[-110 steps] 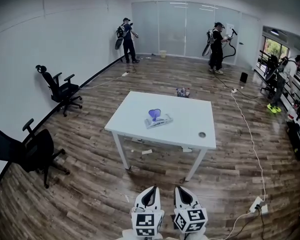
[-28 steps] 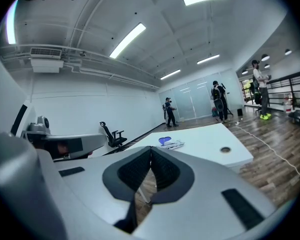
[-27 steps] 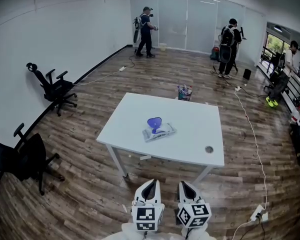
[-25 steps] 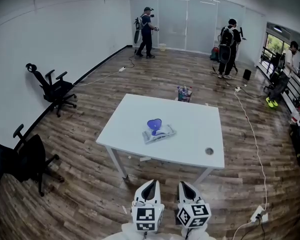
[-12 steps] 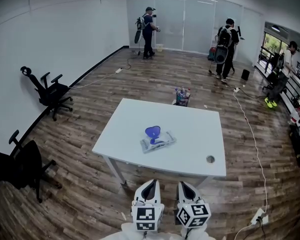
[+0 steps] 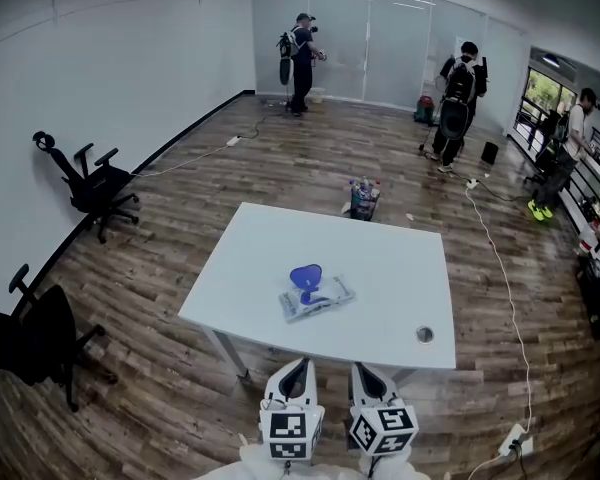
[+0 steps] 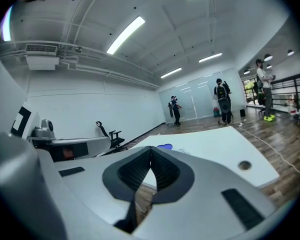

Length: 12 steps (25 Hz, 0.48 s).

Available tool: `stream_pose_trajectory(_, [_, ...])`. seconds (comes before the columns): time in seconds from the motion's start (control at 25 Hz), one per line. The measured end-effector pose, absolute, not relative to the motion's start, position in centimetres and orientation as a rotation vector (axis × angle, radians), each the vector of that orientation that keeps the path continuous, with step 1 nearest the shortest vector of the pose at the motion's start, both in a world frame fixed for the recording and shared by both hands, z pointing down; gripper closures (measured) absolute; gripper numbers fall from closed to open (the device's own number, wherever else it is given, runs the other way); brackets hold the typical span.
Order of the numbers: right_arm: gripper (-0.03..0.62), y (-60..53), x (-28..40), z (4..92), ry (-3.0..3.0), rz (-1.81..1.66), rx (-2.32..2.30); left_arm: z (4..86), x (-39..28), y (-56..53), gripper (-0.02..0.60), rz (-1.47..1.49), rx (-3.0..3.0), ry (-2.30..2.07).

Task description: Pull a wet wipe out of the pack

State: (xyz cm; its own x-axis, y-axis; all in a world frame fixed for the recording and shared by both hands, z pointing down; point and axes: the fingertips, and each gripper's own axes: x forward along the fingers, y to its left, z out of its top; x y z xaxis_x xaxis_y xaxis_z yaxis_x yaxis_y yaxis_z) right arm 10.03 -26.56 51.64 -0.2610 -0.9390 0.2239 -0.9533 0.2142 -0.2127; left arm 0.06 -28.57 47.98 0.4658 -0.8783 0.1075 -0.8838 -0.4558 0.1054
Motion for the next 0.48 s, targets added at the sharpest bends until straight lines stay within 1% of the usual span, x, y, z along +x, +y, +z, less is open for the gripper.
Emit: stream_pose_trajectory(0.48, [0.585, -29.9, 10.6, 52.3, -2.388, 0.511, 1.903, 48.6, 0.7, -32.2, 0.583, 0.080, 2.577, -1.523])
